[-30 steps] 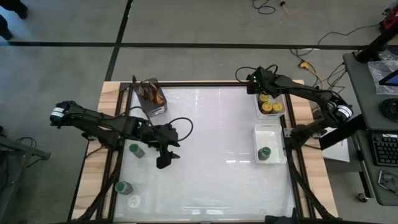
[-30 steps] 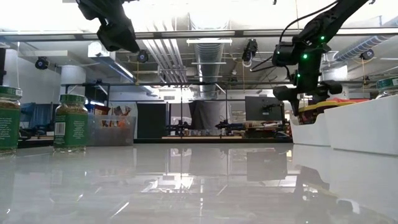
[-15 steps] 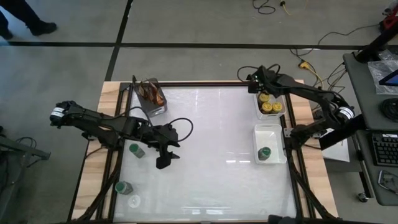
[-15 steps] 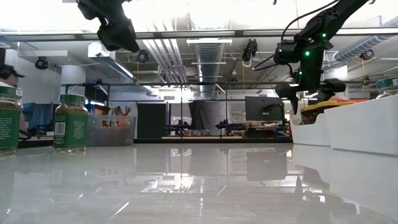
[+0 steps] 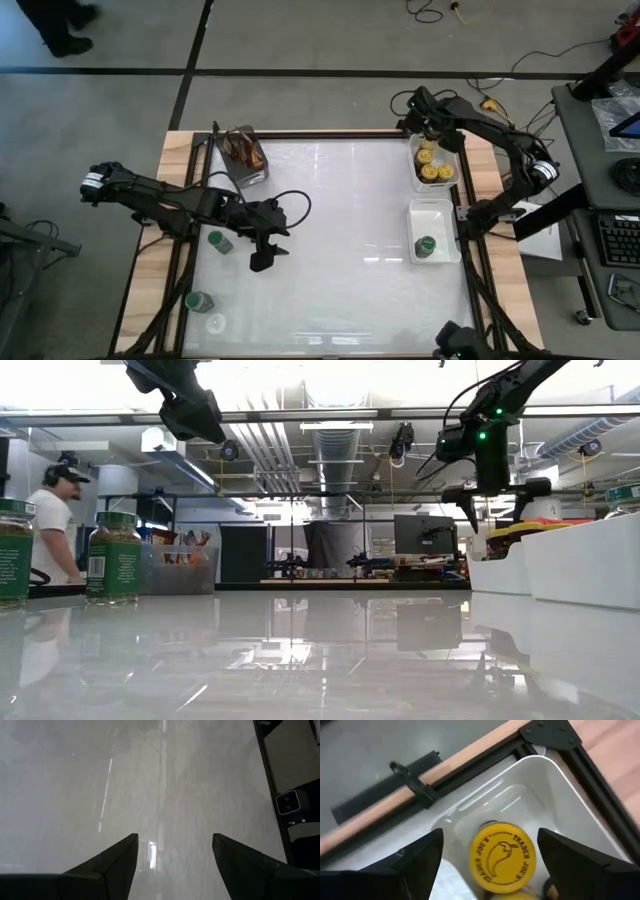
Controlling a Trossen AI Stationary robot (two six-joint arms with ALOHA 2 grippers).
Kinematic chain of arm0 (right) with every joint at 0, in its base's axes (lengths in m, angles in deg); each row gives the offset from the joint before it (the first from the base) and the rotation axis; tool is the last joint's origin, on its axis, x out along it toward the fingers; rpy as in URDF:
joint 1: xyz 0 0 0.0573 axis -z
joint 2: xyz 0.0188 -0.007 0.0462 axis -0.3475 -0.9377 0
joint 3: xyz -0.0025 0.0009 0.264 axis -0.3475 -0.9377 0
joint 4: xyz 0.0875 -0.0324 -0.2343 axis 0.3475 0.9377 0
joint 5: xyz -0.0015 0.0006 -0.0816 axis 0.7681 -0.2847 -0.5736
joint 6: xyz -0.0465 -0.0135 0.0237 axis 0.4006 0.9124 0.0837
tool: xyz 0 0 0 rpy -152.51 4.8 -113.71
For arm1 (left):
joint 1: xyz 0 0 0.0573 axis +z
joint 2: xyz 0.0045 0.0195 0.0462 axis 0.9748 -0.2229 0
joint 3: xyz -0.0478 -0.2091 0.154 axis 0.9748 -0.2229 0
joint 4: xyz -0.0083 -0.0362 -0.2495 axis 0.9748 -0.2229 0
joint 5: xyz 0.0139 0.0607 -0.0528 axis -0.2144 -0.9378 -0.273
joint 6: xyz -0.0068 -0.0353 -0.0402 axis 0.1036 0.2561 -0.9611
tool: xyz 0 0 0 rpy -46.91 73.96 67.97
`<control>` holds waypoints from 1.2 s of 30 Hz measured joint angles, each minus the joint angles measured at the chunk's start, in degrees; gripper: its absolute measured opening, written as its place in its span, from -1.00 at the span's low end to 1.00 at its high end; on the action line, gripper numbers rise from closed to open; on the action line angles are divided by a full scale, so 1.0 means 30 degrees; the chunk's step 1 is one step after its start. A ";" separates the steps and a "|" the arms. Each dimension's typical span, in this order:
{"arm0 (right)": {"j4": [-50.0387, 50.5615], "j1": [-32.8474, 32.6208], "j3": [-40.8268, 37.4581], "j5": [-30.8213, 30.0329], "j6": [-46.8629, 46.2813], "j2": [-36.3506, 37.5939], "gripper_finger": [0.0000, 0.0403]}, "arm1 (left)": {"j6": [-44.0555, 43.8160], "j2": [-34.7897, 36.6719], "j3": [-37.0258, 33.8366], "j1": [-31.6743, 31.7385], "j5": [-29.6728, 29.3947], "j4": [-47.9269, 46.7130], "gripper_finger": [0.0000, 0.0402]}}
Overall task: Sort spices by type
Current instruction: Put the yellow seasoning bottle into the top white bin
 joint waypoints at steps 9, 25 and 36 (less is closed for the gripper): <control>0.1845 0.0002 0.0265 0.1154 -0.5763 -0.0919 0.57 | 0.0148 0.0000 0.0000 -0.0134 0.0007 -0.0007 0.19; 0.1292 0.0226 0.0406 0.1504 -0.7536 -0.1020 0.40 | 0.1283 0.0000 -0.0007 0.0005 0.0007 -0.0401 0.19; 0.1159 0.0521 0.0432 0.1689 -0.6607 -0.1217 0.09 | 0.1339 0.0000 -0.0022 0.0058 0.0007 -0.0423 0.19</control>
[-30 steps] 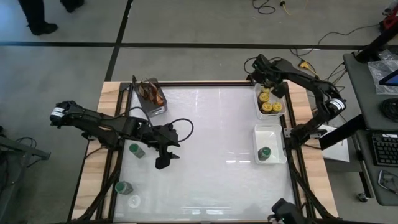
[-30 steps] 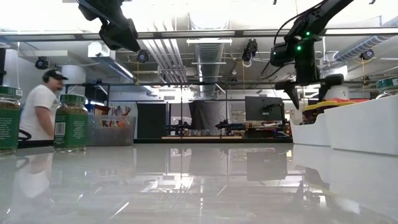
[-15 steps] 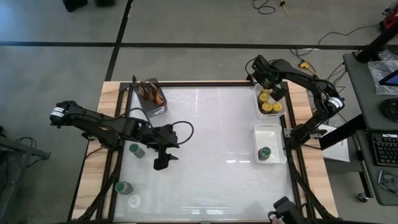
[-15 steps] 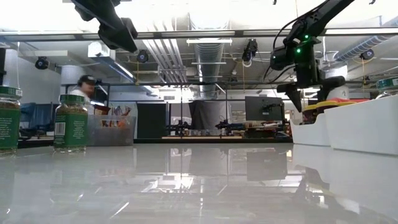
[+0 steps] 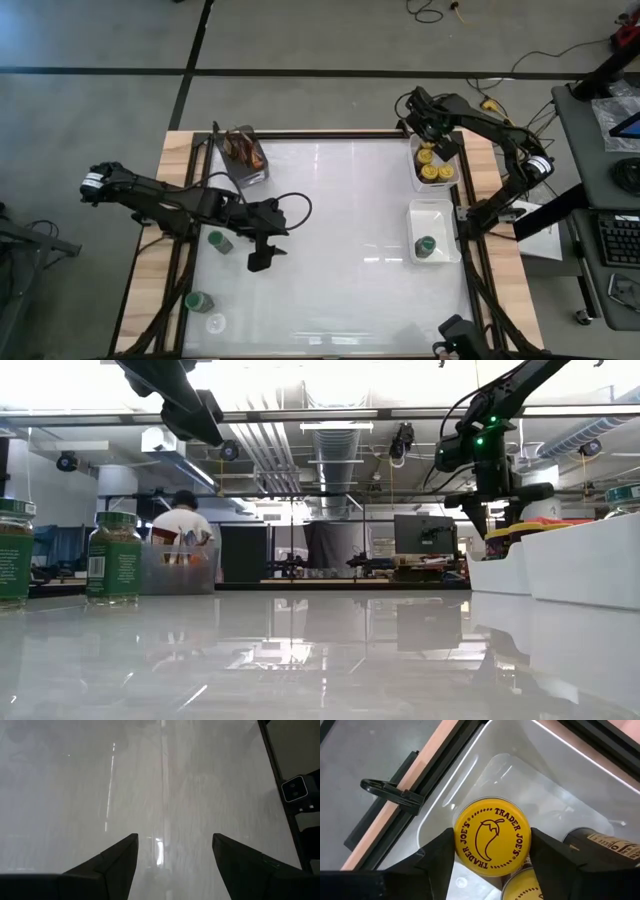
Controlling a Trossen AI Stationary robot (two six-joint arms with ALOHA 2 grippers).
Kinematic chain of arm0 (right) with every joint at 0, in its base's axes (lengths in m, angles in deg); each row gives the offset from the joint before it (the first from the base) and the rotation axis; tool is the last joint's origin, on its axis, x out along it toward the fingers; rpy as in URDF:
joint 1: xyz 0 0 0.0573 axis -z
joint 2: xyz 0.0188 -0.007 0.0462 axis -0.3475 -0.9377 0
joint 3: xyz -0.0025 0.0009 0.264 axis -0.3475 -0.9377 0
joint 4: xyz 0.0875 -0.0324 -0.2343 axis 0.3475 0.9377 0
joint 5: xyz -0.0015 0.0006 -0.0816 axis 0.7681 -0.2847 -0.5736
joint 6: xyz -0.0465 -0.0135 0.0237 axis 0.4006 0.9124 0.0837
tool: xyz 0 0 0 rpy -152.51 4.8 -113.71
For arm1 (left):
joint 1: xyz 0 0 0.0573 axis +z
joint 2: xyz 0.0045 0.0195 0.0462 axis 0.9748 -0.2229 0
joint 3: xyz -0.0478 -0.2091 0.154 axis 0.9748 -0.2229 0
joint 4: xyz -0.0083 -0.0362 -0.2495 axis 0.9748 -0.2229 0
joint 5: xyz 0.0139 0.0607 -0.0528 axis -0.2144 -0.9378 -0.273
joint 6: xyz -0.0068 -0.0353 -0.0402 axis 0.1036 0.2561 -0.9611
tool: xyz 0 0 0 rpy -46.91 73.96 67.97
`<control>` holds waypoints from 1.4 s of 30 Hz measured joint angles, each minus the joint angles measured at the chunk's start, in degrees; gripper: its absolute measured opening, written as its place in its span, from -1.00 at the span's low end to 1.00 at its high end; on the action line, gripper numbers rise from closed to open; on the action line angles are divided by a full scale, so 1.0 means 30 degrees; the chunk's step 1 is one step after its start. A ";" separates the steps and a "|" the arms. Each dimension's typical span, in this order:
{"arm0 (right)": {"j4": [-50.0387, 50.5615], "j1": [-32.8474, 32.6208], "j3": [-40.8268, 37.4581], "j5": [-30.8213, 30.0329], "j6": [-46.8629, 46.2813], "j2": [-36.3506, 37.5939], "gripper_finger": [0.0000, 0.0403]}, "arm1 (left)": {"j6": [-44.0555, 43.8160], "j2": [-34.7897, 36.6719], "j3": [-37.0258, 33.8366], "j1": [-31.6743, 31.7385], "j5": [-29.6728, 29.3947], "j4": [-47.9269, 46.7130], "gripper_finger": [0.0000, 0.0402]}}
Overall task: Sort spices by type
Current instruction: Put the yellow seasoning bottle into the top white bin
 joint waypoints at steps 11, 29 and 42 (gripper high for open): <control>0.0163 0.0371 0.0566 -0.0030 0.6142 -0.0024 0.10 | -0.0192 0.0000 -0.0015 0.0000 0.0007 -0.0073 0.19; 0.2386 -0.1156 0.0386 -0.1803 1.0930 0.0542 0.10 | -0.0382 0.0000 -0.0015 -0.0029 0.0019 0.0051 0.19; 0.3832 -0.0851 -0.0368 -0.3358 0.7933 0.2896 0.11 | -0.0963 0.0000 -0.0015 -0.0391 0.0057 0.0031 0.19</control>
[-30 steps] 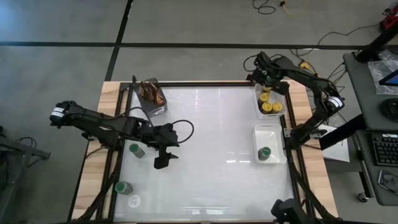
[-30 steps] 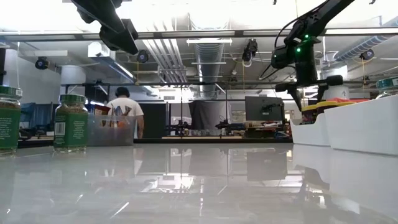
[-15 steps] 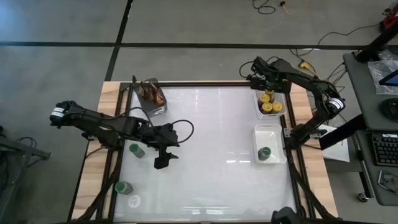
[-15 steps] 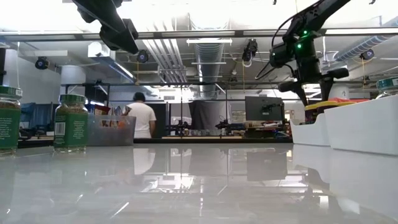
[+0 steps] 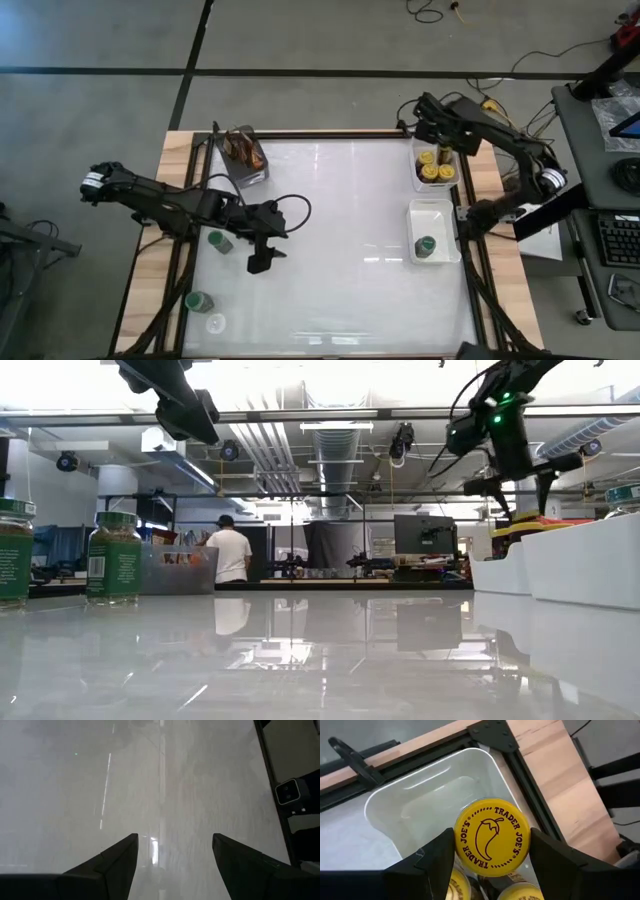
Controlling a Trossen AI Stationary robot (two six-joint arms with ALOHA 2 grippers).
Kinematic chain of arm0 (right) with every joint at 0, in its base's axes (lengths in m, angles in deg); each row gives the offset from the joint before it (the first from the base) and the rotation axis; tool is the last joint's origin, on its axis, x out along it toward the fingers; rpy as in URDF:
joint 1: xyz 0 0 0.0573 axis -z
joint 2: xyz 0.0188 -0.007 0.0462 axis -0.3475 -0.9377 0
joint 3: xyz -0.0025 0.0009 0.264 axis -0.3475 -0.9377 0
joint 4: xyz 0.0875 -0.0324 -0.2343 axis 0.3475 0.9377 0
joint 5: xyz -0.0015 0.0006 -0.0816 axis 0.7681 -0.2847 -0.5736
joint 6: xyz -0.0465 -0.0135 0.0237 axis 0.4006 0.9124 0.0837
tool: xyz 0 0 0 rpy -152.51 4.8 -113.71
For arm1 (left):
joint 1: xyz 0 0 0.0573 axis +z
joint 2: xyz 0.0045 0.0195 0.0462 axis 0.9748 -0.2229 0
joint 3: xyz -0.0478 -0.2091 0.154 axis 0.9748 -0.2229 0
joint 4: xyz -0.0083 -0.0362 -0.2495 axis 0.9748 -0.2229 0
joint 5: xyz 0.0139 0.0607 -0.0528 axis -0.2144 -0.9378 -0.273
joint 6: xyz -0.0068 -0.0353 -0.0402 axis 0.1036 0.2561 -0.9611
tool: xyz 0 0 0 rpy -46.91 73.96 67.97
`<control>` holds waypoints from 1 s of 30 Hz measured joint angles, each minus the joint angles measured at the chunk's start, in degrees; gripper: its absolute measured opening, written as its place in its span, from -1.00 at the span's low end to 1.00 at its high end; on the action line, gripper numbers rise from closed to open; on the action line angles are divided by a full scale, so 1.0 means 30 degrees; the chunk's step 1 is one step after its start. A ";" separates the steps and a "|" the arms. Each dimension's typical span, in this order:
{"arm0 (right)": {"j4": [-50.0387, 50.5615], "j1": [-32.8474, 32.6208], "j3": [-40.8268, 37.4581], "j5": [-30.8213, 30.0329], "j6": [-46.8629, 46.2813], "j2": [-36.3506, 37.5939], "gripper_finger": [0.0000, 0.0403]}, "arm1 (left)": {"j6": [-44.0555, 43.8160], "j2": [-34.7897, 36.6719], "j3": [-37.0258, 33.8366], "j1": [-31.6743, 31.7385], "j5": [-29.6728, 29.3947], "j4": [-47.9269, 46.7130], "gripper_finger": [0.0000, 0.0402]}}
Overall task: Sort spices by type
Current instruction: Put the yellow seasoning bottle into the top white bin
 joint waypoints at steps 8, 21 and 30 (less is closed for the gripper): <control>-0.2541 0.1033 -0.2605 0.1073 0.1294 0.1895 0.11 | 0.0254 -0.0004 0.0000 0.0012 -0.0155 0.0257 0.19; -0.3779 0.1082 -0.4336 0.2426 0.2450 0.2299 0.11 | 0.0057 -0.0007 0.0000 0.0012 -0.0075 0.0278 0.19; -0.3870 0.1089 -0.4376 0.3519 0.2644 0.2802 0.11 | 0.0057 -0.0007 0.0000 0.0012 -0.0077 0.0282 0.19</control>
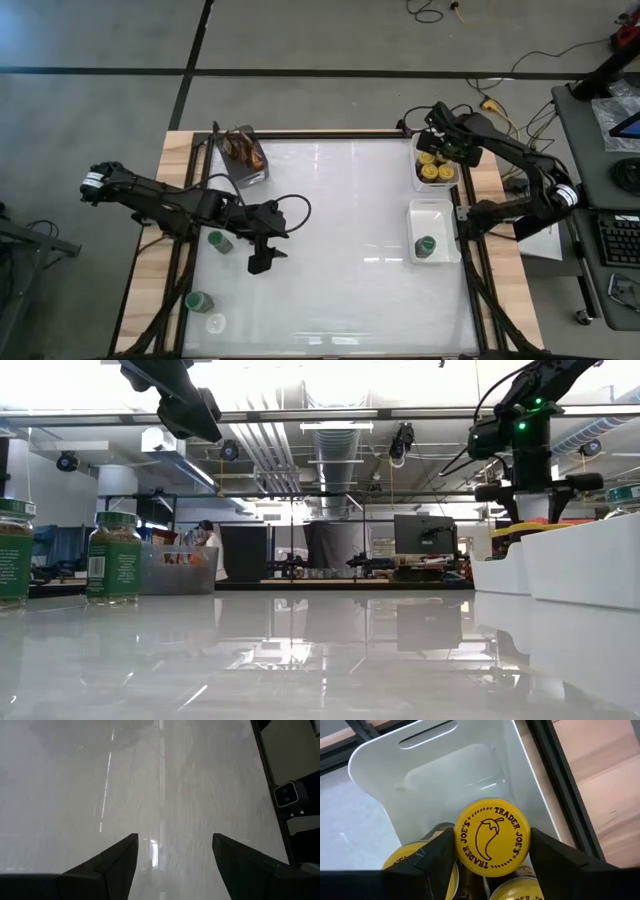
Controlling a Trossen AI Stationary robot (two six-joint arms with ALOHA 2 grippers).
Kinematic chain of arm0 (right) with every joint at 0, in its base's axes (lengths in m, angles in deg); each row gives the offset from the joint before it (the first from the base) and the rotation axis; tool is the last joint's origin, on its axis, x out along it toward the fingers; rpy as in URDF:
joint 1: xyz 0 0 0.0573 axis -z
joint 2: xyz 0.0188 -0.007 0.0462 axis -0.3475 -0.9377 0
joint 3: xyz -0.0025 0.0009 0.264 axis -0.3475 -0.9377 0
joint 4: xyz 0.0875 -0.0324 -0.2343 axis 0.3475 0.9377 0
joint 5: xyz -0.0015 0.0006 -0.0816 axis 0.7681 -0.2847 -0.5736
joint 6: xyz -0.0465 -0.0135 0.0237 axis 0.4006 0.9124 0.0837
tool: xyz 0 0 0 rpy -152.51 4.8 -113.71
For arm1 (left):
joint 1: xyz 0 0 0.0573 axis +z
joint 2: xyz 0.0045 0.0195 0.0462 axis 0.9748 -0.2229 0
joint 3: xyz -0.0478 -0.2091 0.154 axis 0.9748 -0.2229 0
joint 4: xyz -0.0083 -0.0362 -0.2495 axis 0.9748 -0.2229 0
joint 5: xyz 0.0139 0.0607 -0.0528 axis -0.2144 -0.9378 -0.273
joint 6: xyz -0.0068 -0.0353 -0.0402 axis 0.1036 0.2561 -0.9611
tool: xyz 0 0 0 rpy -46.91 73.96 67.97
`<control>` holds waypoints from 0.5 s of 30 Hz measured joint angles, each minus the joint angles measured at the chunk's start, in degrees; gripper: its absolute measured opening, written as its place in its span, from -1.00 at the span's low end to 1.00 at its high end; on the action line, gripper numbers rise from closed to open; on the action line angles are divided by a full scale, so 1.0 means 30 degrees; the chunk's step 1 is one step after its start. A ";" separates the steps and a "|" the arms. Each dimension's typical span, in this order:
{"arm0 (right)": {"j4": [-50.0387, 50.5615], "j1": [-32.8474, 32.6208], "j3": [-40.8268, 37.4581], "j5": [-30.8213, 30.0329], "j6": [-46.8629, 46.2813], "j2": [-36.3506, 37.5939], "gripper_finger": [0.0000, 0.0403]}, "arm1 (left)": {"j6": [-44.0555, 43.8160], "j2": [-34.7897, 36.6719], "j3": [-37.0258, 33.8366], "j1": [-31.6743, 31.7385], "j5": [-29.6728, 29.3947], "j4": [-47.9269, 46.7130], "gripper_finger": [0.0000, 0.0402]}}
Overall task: Sort spices by type
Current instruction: Put the yellow seasoning bottle into the top white bin
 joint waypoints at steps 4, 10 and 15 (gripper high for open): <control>0.0040 -0.0007 -0.0007 0.0163 -0.0001 0.0007 0.11 | 0.0000 0.0000 0.0000 0.0000 0.0006 0.0000 0.19; 0.0146 -0.0007 0.0008 0.0780 0.0023 0.0041 0.11 | -0.0146 0.0000 0.0000 0.0000 0.0013 0.0007 0.19; 0.0176 -0.0007 0.0008 0.1172 0.0035 0.0224 0.19 | -0.0269 0.0000 0.0000 0.0000 0.0013 0.0006 0.19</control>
